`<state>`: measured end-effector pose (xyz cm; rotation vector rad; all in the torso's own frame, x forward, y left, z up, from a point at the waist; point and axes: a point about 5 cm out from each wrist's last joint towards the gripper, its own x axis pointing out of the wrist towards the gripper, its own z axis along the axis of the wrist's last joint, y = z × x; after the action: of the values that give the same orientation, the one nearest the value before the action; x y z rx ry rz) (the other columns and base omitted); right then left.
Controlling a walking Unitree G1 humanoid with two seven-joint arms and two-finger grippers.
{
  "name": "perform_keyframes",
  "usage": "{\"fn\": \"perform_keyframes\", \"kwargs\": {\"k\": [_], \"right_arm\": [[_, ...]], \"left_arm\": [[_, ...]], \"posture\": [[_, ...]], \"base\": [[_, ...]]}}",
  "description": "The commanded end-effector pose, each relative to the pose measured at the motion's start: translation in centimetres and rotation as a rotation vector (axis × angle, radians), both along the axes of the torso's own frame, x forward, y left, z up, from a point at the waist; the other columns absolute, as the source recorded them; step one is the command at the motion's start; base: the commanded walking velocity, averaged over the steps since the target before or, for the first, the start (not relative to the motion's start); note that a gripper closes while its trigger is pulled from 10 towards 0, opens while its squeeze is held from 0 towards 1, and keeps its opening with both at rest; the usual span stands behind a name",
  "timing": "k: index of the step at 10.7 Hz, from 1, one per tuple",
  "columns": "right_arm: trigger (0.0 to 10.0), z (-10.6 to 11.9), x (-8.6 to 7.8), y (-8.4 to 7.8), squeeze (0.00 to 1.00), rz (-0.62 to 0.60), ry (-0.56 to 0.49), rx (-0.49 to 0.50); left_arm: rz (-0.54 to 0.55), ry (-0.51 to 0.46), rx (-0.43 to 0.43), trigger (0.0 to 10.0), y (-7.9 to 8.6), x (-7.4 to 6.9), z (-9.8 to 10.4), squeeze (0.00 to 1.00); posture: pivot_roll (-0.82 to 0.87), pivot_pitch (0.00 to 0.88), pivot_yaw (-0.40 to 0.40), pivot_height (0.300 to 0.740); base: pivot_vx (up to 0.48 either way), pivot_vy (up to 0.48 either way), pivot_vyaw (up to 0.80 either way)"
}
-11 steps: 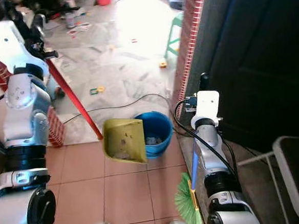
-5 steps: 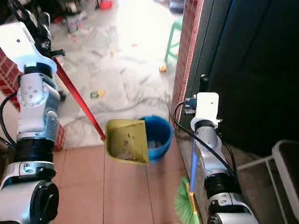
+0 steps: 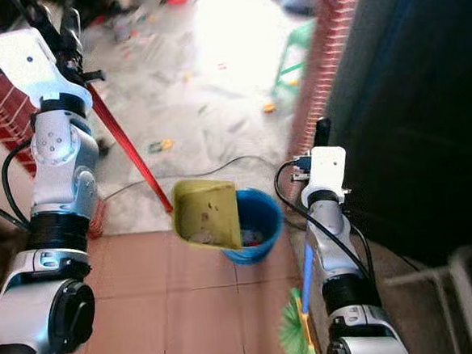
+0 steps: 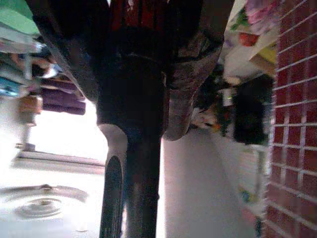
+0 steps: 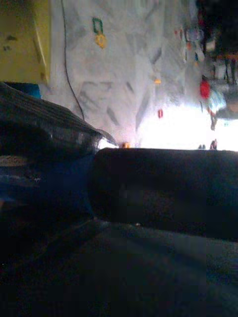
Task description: Sweep floor
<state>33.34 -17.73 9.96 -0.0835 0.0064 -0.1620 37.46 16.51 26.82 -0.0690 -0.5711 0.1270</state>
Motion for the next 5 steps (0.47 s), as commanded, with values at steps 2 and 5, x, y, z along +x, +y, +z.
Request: {"fn": "perform_keyframes", "kwargs": {"k": [2, 5], "right_arm": [[10.0, 0.76, 0.27, -0.04, 0.0, 0.001, -0.031, -0.007], [10.0, 0.74, 0.3, -0.04, 0.0, 0.001, -0.029, -0.005]], "left_arm": [[-0.037, -0.091, 0.005, 10.0, -0.99, -0.13, 2.06, 0.0], [-0.041, -0.098, 0.001, 10.0, -1.2, -0.19, 1.99, 0.0]], "posture": [[-0.06, 0.0, -0.01, 0.74], [-0.05, 0.0, -0.011, 0.74]], "base": [[0.476, 0.0, 0.0], [0.16, 0.0, 0.0]]}}
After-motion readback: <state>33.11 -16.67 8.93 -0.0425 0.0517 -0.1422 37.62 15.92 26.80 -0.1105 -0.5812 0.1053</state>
